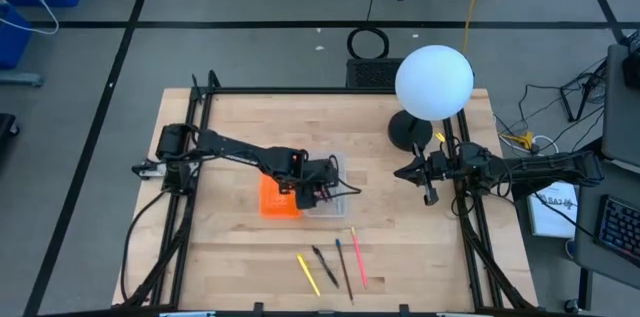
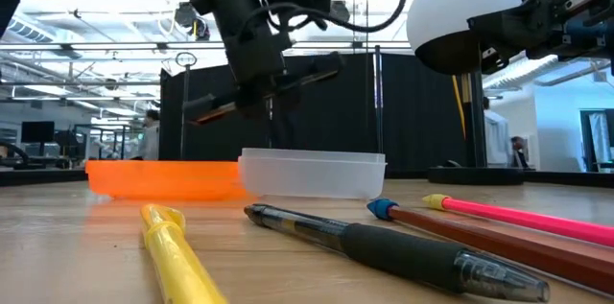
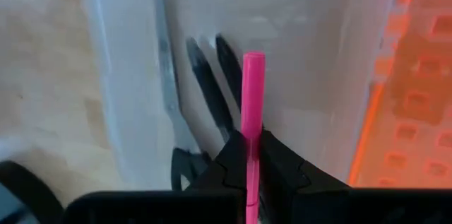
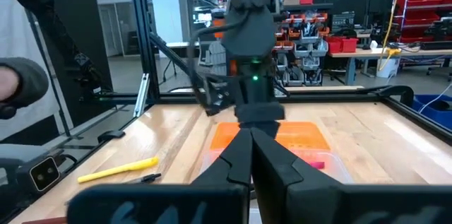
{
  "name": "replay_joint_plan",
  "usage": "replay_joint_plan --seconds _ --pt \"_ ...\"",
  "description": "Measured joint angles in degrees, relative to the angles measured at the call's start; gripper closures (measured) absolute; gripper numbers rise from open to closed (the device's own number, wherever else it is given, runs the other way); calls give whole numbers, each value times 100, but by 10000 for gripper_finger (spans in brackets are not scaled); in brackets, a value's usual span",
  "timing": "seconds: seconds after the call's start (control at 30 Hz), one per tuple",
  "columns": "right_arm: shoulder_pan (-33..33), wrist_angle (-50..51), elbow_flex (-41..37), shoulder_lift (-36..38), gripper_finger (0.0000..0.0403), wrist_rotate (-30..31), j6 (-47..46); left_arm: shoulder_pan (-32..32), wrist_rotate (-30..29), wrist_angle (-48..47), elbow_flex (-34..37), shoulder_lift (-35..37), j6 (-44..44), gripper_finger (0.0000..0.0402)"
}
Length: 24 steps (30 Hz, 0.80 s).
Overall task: Pick & place school supplies into a supply box
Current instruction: Put the pink pen into the transparent supply box, then put the pink pencil into the transparent supply box
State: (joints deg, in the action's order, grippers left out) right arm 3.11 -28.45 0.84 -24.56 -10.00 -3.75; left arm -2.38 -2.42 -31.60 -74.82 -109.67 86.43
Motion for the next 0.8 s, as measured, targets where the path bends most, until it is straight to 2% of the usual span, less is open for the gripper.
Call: replay_joint_plan --seconds 0.3,0.67,0.8 --pt "2 74 -4 -2 403 994 -6 29 535 320 165 2 191 382" --pt "2 85 -4 0 403 997 -95 97 481 325 165 2 -720 313" --pt "2 85 -4 0 403 996 -134 36 210 314 149 2 -546 304"
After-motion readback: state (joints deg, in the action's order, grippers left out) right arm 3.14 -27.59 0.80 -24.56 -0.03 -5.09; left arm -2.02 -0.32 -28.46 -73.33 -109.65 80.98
